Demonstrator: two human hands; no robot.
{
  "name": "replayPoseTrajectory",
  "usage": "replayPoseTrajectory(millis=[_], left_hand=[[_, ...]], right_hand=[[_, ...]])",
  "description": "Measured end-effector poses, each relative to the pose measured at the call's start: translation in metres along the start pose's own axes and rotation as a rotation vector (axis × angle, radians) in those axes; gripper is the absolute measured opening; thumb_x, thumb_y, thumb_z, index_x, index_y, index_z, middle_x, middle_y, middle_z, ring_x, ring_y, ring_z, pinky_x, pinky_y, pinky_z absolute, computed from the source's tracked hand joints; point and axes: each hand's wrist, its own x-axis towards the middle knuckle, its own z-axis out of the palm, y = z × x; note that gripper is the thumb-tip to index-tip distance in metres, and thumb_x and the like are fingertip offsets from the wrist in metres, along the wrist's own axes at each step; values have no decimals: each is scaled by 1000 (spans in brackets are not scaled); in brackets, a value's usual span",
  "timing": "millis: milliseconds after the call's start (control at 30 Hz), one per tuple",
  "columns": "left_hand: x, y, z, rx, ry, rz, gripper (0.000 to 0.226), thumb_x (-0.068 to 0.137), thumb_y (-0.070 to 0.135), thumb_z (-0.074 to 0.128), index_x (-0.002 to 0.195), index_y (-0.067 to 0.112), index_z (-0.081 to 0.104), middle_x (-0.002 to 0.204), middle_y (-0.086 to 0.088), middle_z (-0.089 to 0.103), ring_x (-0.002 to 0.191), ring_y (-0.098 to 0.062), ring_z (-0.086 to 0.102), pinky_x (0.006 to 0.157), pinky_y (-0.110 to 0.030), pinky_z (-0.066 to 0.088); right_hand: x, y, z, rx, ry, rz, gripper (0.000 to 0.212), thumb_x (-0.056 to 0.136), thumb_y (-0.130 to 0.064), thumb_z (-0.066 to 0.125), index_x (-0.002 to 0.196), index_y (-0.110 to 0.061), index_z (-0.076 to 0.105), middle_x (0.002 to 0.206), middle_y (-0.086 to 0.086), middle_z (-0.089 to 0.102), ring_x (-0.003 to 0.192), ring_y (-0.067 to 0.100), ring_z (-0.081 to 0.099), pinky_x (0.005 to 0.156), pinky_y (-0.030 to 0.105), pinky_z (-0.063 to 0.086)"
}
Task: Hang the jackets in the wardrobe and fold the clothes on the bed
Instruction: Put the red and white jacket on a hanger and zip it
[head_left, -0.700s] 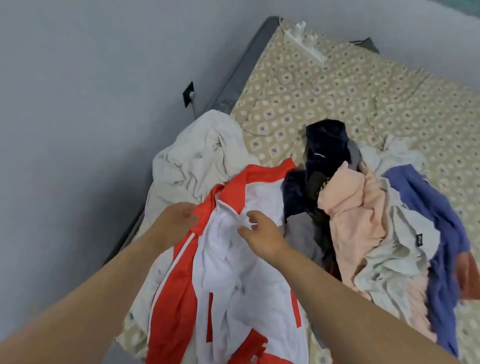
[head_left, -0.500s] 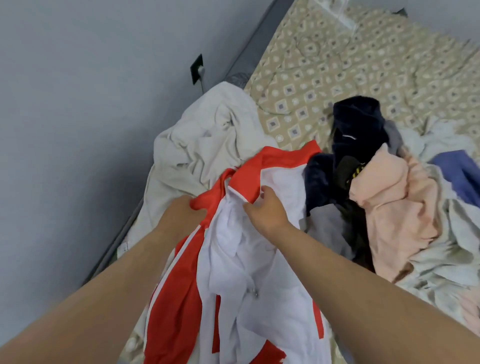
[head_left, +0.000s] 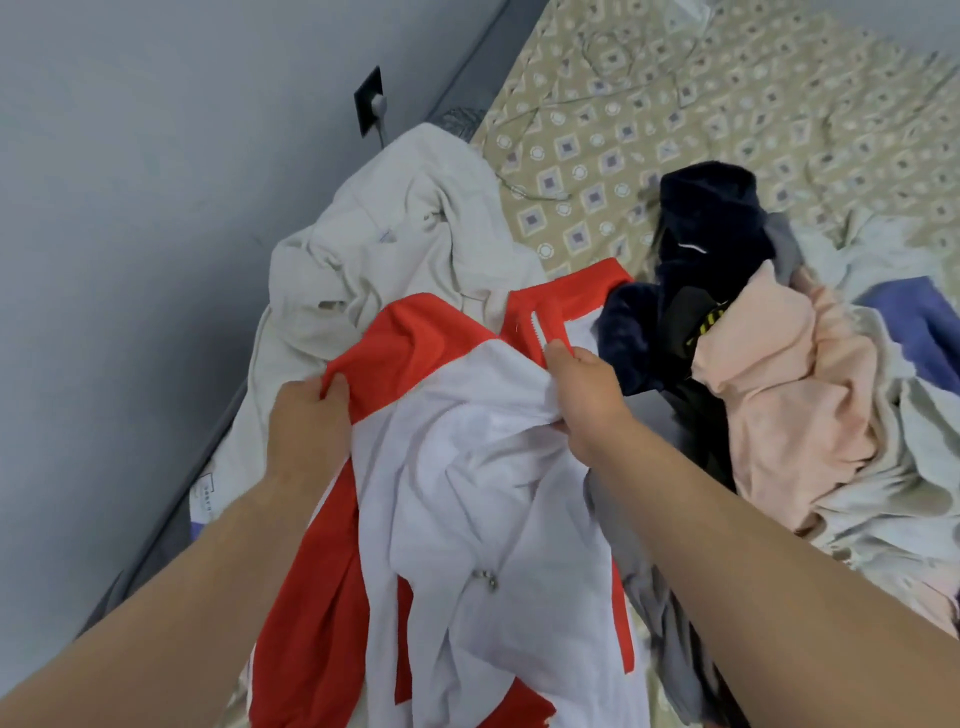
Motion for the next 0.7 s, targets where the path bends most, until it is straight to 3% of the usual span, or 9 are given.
replayPoseTrajectory(millis=[100,167,233,333,400,500,533,600,700], left_hand=[[-11,4,-8,-310,-2,-53,32,102,25,48,73,15,59,70,1,56,61,-6,48,62,-23,39],[-13,10,-10,-532,-126,-143,18,98,18,54,92,14,71,81,0,67,70,-8,60,69,-24,48],[-14,16,-12,-570,-290,-195,21,89,7,59,97,14,76,72,-5,69,59,-13,60,56,-22,48],[-21,25,-9,-112,-615,-70,20,75,7,65,67,21,76,53,-3,61,45,-11,53,44,-17,40],[-31,29,1,323,-784,70,12,73,18,65,61,16,68,62,-4,63,62,-16,61,56,-24,44],[-53,42,23,603,-603,363,22,78,25,59,97,21,67,103,-6,64,101,-29,59,87,-33,46],[-60,49,31,525,-492,427,37,76,25,61,111,20,65,112,-7,63,106,-30,58,90,-34,46],[-71,72,42,172,-469,325,36,73,42,59,105,25,66,111,-8,66,103,-26,60,83,-25,51],[-76,101,59,-236,-859,-98,52,76,64,60,93,17,69,109,-18,70,100,-31,68,95,-46,55]], right_hand=[[-5,16,-16,-76,46,-71,35,91,-30,56,61,-20,40,62,-2,40,65,19,40,59,29,34],[-12,28,-26,-97,32,-127,33,93,-27,55,64,-17,44,60,-4,43,60,14,42,57,28,36],[-21,42,-35,-139,16,-171,32,94,-25,58,64,-17,50,56,-12,50,52,4,46,54,20,40],[-33,60,-48,-111,35,-154,20,88,-26,69,69,-24,64,57,-20,64,52,-6,59,47,7,41],[-39,67,-56,-88,52,-117,12,91,-29,67,80,-25,69,72,-15,72,67,-1,67,57,12,49],[-47,67,-65,-26,-12,-31,22,100,-37,52,100,-24,70,100,-3,74,93,16,69,86,33,55],[-50,65,-66,-12,-56,2,27,101,-37,47,107,-22,69,107,0,73,99,20,68,92,37,53],[-56,64,-63,14,-187,1,29,101,-23,45,114,-12,68,111,7,73,104,27,67,96,39,51],[-73,65,-53,-120,-371,-124,33,96,-5,43,98,-25,69,85,-23,67,80,-1,59,78,15,43]])
